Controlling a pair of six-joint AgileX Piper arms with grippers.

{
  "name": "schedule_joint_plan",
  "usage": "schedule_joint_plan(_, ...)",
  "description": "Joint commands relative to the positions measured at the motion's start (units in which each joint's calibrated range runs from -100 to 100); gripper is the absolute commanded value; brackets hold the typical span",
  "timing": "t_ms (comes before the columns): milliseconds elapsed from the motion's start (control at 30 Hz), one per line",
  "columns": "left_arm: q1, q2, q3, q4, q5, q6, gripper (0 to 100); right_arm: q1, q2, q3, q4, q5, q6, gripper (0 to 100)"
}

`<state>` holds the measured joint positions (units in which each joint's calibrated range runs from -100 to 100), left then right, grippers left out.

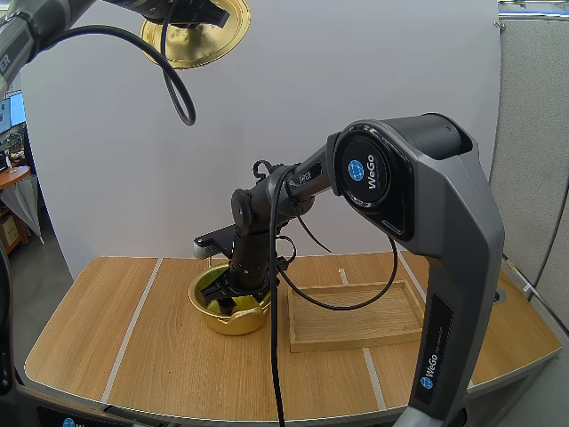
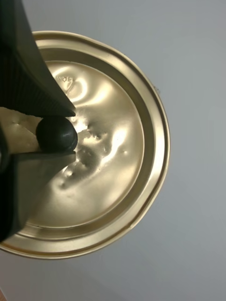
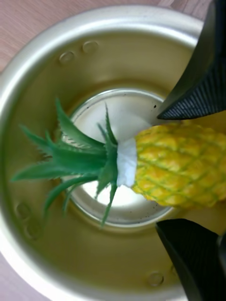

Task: Open the pot, put the pineapple inside, and close it

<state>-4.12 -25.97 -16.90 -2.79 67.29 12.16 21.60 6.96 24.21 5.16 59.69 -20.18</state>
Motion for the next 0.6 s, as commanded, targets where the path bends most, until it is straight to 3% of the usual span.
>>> schedule_joint_plan(0,-0.21,-0.2,-0.6,0.5,-1.8,-0.1,0,-0.2,-4.2,0.2,0.5,-0.3,-0.7,100)
schedule_joint_plan(567,-0.21,-0.2,-0.6,0.5,-1.8,-0.1,0,-0.2,-37.1,0.3,3.6,18.2,-0.7,100)
